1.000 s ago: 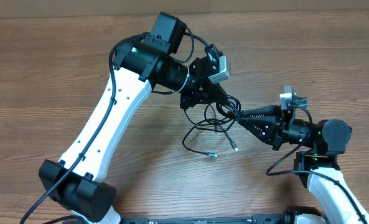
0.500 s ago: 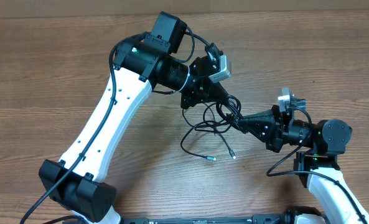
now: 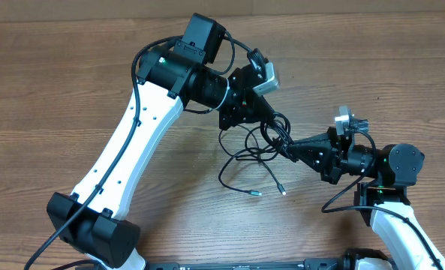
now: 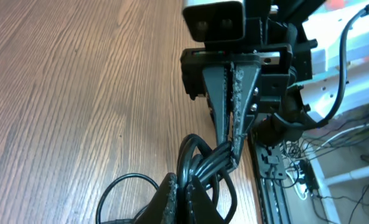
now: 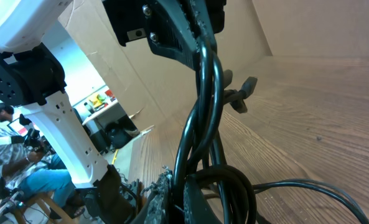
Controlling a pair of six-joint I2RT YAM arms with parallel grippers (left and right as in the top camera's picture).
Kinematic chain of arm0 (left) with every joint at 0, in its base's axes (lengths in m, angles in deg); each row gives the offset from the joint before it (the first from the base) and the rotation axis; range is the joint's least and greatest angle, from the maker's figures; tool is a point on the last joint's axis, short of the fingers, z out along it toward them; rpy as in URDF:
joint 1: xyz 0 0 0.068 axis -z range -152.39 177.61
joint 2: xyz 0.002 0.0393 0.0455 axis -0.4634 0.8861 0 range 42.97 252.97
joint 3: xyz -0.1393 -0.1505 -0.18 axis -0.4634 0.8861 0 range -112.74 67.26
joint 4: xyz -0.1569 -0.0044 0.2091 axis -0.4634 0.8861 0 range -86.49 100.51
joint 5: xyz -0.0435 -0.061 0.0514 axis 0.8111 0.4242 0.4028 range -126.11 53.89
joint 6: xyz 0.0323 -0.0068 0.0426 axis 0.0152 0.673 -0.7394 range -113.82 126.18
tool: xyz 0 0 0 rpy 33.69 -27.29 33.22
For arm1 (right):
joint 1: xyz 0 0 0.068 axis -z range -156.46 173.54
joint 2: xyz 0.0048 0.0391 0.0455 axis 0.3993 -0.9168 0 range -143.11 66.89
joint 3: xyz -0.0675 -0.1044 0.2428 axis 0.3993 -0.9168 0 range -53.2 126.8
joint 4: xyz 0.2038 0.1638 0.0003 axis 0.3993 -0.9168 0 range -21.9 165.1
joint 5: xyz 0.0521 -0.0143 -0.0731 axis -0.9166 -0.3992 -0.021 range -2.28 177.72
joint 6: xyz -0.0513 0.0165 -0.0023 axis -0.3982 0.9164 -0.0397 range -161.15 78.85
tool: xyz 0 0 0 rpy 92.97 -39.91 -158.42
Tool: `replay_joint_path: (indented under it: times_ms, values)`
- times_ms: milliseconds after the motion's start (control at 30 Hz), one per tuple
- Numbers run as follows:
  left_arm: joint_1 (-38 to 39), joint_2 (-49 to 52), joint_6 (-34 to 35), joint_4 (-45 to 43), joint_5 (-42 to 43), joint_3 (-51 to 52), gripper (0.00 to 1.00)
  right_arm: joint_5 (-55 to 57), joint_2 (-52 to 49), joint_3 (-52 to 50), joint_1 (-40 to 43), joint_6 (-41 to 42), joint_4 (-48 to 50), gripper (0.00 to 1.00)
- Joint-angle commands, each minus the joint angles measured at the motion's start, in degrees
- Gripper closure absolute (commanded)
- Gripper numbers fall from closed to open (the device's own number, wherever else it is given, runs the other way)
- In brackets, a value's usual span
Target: Untangle cables
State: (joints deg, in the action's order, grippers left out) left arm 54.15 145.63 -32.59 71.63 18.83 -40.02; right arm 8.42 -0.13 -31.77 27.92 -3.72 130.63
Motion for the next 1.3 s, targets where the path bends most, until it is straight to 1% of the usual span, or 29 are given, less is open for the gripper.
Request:
replay_joint_path:
  times_ms: [0,100,200,333,467,967,1267]
  values:
    - [0.1,0.2,5.9,-1.0,-1.3,-0.5,0.96,-1.4,0.0,1.1,-0.2,1.6,0.1,0.96]
    - [0.1,0.2,8.2,-1.8,-2.5,-0.5,0.96,-1.4,0.0,1.1,-0.2,3.3,0.1,0.96]
    - [0.1,0.2,11.9,-3.0,-5.2,-0.5,0.95,-1.4,0.0,1.1,-0.2,3.3,0.0,0.96]
    - [0.1,0.2,18.7,-5.3,-10.1,-0.5,0.96,-1.4,0.0,1.1,-0.2,3.3,0.1,0.96]
    - [0.1,0.2,24.1,-6.5,-14.6,-0.5,0.95,-1.4,0.0,1.1,-0.2,3.3,0.1,0.96]
    - [0.0,0.2,38.0,-8.2,-29.1,-0.5,0.95,-1.4,0.0,1.1,-0.2,3.7,0.1,0.96]
    - [0.1,0.2,46.3,-8.0,-36.3,-0.5,0.95,-1.4,0.0,1.1,-0.2,3.7,0.3,0.96]
